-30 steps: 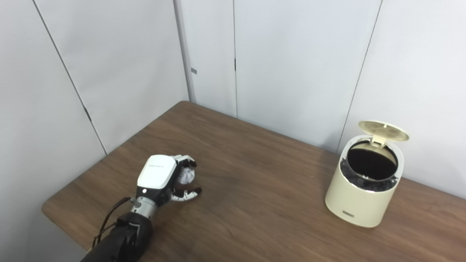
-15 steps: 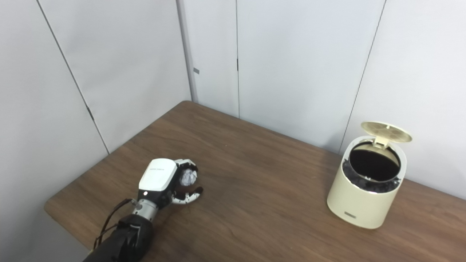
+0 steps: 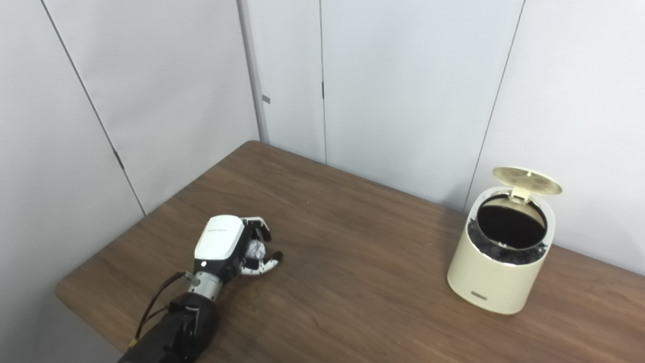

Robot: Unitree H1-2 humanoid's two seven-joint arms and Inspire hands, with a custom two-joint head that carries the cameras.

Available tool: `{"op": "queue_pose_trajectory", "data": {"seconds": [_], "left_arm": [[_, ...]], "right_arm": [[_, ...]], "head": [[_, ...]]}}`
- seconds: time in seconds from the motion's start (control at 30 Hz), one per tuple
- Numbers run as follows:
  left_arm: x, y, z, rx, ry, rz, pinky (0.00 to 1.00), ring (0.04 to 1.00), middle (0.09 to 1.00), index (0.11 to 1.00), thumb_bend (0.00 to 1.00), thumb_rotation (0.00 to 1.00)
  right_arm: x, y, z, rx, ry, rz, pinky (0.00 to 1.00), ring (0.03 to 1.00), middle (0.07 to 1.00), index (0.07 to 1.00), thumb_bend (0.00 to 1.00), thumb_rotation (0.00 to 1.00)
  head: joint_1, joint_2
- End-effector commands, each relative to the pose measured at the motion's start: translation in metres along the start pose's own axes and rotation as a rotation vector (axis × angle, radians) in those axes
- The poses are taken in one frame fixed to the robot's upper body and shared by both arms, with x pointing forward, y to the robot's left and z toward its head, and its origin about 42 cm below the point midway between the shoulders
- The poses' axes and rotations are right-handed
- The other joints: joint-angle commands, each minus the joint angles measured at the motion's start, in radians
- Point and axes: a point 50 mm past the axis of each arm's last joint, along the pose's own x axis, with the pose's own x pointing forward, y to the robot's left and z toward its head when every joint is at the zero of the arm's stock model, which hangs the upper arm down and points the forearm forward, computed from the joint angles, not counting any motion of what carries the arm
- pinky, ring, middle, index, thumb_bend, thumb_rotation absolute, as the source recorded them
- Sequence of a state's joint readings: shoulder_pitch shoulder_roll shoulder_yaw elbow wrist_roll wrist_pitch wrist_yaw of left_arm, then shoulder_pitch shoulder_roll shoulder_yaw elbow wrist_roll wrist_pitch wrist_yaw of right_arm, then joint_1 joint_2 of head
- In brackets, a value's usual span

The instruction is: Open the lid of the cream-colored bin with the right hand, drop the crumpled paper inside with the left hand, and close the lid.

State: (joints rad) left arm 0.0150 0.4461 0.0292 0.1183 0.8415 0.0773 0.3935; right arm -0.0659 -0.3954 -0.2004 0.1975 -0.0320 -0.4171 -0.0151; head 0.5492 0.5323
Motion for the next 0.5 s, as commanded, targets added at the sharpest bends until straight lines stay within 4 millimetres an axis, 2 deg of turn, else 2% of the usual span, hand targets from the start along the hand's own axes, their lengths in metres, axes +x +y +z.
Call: {"op": "queue_pose_trajectory", "data": {"seconds": [0.0,0.1,0.27,0.47], "left_arm": [[-0.009,-0.016,-0.006,-0.010,0.016,-0.054,0.22,0.281,0.414,0.514,0.52,0.00],[-0.009,-0.020,-0.008,-0.013,0.012,-0.053,0.20,0.260,0.410,0.512,0.52,0.00],[-0.010,-0.024,-0.009,-0.036,0.010,-0.045,0.16,0.214,0.461,0.482,0.52,0.00],[-0.014,-0.029,-0.009,-0.064,-0.002,-0.032,0.14,0.184,0.450,0.486,0.52,0.00]], "right_arm": [[0.002,-0.004,0.006,-0.001,-0.039,-0.017,0.45,0.632,0.680,0.644,0.50,0.80],[0.001,-0.003,0.007,0.006,-0.045,-0.015,0.45,0.635,0.682,0.648,0.52,0.81],[0.000,-0.002,0.007,0.007,-0.043,-0.015,0.47,0.652,0.694,0.660,0.52,0.81],[-0.002,-0.002,0.007,0.019,-0.039,-0.014,0.49,0.672,0.709,0.673,0.56,0.81]], "head": [[0.001,0.001],[-0.001,0.001],[-0.008,0.002],[-0.014,0.005]]}}
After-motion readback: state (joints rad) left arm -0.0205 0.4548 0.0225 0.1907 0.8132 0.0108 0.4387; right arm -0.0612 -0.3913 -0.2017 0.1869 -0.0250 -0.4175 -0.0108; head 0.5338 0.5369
